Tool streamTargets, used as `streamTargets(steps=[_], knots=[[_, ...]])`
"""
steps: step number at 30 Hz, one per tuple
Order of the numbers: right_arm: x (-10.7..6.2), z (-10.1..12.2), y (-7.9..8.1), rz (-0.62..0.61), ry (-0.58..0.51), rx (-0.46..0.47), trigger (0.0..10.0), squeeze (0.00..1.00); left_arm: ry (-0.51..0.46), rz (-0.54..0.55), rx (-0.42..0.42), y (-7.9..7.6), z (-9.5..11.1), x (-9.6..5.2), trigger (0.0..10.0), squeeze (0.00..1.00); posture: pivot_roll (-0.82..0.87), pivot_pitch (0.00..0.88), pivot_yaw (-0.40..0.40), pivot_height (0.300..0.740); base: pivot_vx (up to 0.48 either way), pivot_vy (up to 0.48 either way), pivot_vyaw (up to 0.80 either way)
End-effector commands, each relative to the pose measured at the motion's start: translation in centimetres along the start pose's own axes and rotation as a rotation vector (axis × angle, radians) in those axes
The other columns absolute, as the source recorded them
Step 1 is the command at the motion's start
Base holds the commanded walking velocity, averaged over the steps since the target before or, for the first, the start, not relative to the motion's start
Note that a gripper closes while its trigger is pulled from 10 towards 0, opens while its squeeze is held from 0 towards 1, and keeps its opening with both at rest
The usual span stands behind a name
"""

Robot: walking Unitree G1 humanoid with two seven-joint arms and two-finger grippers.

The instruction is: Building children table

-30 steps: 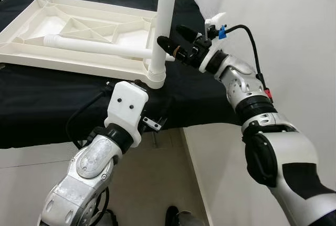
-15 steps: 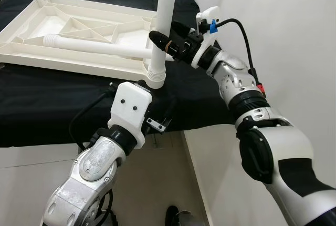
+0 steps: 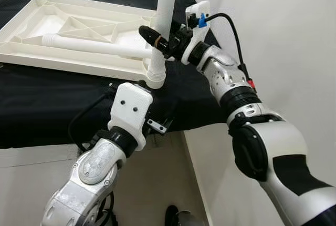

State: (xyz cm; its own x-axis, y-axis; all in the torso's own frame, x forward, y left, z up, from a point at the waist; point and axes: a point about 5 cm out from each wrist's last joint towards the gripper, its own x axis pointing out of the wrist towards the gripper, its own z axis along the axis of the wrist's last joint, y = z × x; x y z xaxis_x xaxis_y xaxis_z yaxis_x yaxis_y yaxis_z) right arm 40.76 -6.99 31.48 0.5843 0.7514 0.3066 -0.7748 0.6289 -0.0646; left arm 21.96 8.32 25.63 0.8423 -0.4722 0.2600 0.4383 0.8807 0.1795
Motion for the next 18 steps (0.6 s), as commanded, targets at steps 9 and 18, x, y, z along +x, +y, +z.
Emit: streamTargets(steps=[9, 18], knots=[[0.69, 0.01, 0.46, -0.022, 0.007, -0.014, 10.0, 0.00, 0.010, -0.010, -0.012, -0.56, 0.04, -0.21, 10.0, 0.00, 0.10, 0.220, -0.171, 0.740, 0.000, 0.000, 0.00], [1.10, -0.14, 0.69, -0.059, 0.020, -0.022, 0.0, 0.00, 0.006, -0.007, -0.010, -0.51, 0.13, -0.03, 10.0, 0.00, 0.09, 0.226, -0.171, 0.740, 0.000, 0.000, 0.00]])
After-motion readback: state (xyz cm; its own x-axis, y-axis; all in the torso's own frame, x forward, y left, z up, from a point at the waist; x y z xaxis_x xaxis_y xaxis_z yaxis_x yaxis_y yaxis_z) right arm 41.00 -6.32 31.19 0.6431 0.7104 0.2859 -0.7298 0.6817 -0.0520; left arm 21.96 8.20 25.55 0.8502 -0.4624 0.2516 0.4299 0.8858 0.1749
